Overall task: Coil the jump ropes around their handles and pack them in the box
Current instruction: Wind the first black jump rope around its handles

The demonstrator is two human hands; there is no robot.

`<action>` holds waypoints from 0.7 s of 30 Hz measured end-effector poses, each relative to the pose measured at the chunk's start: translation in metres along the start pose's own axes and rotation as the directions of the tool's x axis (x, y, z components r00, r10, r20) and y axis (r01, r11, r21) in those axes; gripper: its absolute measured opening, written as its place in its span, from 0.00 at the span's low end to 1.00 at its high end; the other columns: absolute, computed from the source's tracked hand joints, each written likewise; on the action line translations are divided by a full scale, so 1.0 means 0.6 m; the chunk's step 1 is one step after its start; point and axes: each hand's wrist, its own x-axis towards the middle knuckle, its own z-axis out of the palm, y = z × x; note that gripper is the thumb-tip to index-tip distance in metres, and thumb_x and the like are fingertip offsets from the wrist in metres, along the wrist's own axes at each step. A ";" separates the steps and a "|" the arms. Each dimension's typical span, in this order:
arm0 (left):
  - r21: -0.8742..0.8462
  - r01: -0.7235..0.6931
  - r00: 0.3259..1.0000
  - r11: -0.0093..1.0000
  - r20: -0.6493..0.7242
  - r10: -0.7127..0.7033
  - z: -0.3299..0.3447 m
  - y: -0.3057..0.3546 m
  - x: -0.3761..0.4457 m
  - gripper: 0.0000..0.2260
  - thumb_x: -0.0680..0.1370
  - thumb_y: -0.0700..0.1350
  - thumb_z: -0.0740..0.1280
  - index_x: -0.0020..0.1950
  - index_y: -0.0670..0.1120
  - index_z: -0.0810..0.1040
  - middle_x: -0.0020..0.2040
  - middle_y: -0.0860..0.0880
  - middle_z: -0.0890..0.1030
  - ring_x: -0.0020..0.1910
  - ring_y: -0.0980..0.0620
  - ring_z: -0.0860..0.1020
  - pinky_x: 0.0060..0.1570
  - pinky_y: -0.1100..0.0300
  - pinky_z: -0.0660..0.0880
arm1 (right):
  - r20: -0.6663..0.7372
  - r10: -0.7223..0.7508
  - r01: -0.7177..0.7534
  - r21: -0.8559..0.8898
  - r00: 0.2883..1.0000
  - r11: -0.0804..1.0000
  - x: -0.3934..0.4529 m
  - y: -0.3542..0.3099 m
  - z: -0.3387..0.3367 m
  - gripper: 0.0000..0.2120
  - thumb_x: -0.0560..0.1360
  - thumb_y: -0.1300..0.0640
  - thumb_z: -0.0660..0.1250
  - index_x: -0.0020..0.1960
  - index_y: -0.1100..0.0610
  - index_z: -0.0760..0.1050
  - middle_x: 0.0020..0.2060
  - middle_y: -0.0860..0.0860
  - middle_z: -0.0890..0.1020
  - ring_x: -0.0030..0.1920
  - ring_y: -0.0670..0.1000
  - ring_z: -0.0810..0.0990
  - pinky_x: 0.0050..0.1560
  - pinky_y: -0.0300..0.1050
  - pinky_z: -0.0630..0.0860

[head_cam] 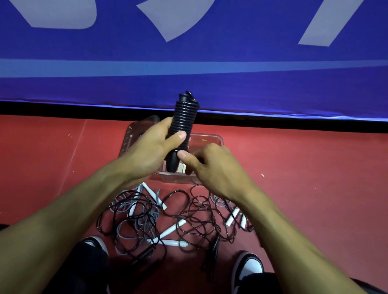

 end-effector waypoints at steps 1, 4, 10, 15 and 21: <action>0.007 -0.022 1.000 1.000 -0.013 0.022 -0.002 0.003 0.000 0.08 0.76 0.51 0.69 0.53 0.50 0.79 0.45 0.49 0.78 0.46 0.51 0.75 0.52 0.49 0.75 | -0.004 0.002 -0.002 0.004 1.000 1.000 0.001 0.000 0.000 0.31 0.82 0.38 0.59 0.34 0.63 0.76 0.24 0.54 0.75 0.29 0.53 0.74 0.34 0.47 0.71; 0.036 -0.050 0.995 0.998 -0.082 0.053 -0.005 0.007 0.002 0.07 0.77 0.45 0.72 0.48 0.41 0.79 0.38 0.51 0.77 0.37 0.56 0.74 0.39 0.62 0.73 | 0.076 0.019 -0.024 0.064 0.997 0.998 0.002 -0.005 -0.005 0.29 0.83 0.41 0.57 0.40 0.63 0.80 0.28 0.55 0.82 0.29 0.46 0.79 0.37 0.43 0.75; 0.070 0.007 0.998 0.998 -0.069 -0.002 -0.008 0.005 -0.003 0.21 0.66 0.53 0.81 0.54 0.55 0.76 0.45 0.46 0.77 0.41 0.38 0.81 0.46 0.34 0.81 | 0.142 0.044 -0.041 -0.023 0.989 0.999 -0.002 0.000 -0.012 0.23 0.82 0.45 0.62 0.39 0.60 0.82 0.30 0.55 0.82 0.32 0.50 0.80 0.42 0.48 0.79; 0.281 0.043 0.988 0.959 -0.158 0.002 -0.017 -0.003 0.004 0.30 0.58 0.65 0.80 0.53 0.58 0.72 0.47 0.45 0.82 0.40 0.39 0.83 0.44 0.36 0.81 | 0.217 0.035 -0.041 0.024 0.975 0.999 -0.004 -0.007 -0.022 0.23 0.83 0.46 0.61 0.32 0.51 0.78 0.26 0.47 0.77 0.25 0.41 0.73 0.32 0.38 0.68; 0.455 0.075 0.987 0.888 -0.159 -0.002 -0.015 -0.011 0.006 0.24 0.75 0.69 0.65 0.59 0.51 0.73 0.49 0.54 0.81 0.50 0.51 0.80 0.53 0.52 0.76 | 0.211 0.056 -0.068 0.047 0.976 0.997 -0.003 -0.009 -0.026 0.20 0.83 0.50 0.61 0.36 0.51 0.81 0.25 0.45 0.74 0.24 0.38 0.72 0.28 0.33 0.63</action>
